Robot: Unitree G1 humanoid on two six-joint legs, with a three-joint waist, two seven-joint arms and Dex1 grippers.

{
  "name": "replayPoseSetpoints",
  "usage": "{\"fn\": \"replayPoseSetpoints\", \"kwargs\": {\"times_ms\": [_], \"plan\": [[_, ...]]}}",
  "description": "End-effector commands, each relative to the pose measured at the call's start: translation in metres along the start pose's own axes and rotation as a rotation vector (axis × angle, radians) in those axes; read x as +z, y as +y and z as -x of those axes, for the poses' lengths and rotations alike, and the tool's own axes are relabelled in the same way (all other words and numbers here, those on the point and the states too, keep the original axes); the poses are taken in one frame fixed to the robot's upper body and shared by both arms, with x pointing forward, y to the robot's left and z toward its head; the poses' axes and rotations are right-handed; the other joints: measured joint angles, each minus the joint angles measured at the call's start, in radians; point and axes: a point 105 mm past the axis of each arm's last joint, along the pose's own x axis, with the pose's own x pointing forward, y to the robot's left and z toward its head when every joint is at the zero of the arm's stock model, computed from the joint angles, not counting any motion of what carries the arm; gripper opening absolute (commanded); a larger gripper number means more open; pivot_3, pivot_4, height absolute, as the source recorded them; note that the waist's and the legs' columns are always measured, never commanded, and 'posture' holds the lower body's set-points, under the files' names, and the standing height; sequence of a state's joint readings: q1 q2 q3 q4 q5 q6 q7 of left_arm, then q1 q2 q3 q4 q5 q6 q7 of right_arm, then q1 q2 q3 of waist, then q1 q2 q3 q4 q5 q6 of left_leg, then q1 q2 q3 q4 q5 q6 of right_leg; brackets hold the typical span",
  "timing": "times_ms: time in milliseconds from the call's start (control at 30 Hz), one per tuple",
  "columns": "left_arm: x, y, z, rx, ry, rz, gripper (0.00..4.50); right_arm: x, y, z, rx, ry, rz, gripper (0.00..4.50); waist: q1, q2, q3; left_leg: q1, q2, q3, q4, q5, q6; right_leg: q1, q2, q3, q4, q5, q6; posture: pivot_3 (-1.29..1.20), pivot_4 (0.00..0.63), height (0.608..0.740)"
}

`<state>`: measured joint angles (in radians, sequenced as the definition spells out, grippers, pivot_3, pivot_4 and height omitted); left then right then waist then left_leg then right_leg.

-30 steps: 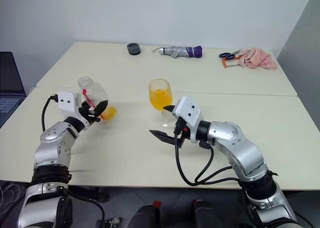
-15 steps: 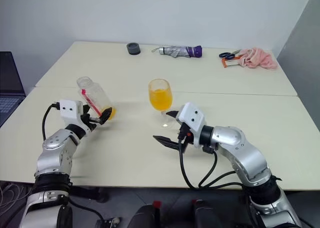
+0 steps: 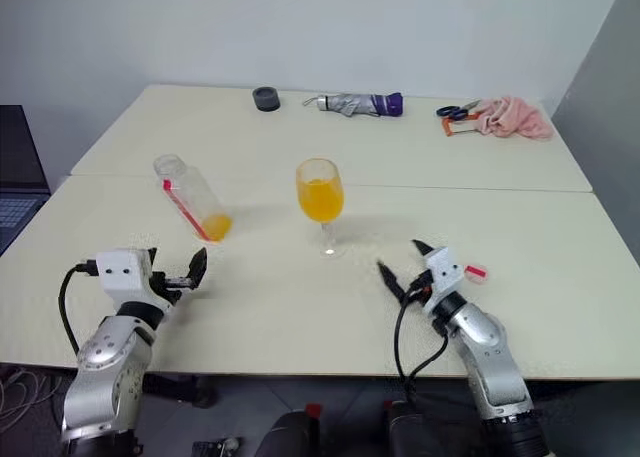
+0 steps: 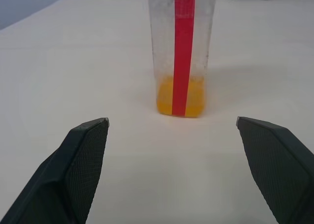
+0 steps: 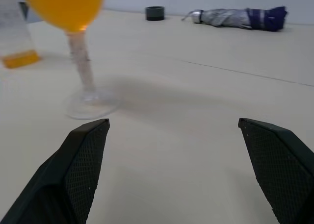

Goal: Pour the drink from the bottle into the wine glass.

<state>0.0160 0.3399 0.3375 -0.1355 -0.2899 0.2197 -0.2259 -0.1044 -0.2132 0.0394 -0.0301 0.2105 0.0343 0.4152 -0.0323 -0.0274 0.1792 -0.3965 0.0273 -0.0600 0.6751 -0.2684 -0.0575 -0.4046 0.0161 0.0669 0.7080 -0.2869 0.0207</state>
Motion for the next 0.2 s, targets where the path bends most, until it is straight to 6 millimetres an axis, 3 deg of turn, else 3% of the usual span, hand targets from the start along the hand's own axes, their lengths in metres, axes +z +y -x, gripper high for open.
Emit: {"fn": "replayPoseSetpoints", "kwargs": {"times_ms": [33, 200], "plan": [[0.0122, -0.0011, 0.0057, 0.002, -0.057, 0.006, 4.46, 0.0131, -0.0092, -0.0069, -0.031, -0.065, 0.017, 4.5, 0.0, 0.0, 0.0, 0.0, 0.0, 0.001, 0.0, 0.0, 0.0, 0.0, 0.0, 0.001, 0.0, 0.0, 0.0, 0.0, 0.15, 0.74], [0.0115, -0.0033, 0.0104, -0.013, -0.063, 0.004, 4.46, 0.0159, -0.0119, -0.0118, -0.018, -0.072, 0.031, 4.5, 0.0, 0.0, 0.0, 0.001, 0.0, 0.002, -0.001, 0.0, 0.0, 0.0, 0.001, 0.002, 0.0, 0.0, 0.0, 0.0, 0.15, 0.74]]}}
